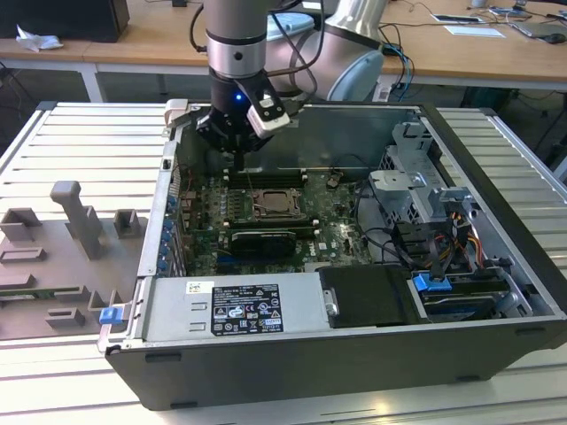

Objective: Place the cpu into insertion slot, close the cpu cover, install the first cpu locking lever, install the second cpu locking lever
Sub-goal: 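Install the first cpu locking lever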

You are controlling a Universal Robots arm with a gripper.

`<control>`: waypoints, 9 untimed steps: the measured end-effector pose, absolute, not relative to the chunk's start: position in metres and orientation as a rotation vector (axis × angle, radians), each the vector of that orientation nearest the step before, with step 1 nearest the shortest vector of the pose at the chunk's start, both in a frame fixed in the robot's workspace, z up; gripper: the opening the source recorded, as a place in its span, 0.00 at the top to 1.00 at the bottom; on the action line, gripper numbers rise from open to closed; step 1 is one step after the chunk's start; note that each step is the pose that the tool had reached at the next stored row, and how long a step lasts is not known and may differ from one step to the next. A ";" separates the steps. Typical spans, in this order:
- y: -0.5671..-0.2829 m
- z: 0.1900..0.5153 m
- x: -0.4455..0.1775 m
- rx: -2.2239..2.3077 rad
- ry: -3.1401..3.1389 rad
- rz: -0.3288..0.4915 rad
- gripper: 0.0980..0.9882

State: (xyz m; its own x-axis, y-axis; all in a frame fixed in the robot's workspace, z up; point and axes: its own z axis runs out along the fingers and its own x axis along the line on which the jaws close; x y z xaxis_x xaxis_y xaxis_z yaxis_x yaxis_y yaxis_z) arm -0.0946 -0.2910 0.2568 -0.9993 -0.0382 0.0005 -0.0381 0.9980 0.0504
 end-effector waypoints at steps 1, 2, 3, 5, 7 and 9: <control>-0.291 0.257 -0.093 0.060 -3.139 -0.079 0.99; -0.291 0.257 -0.092 0.060 -3.139 -0.079 0.99; -0.291 0.257 -0.091 0.060 -3.139 -0.079 0.99; -0.291 0.256 -0.089 0.060 -3.139 -0.079 0.99; -0.291 0.256 -0.086 0.060 -3.139 -0.079 0.99; -0.291 0.255 -0.079 0.060 -3.139 -0.079 0.99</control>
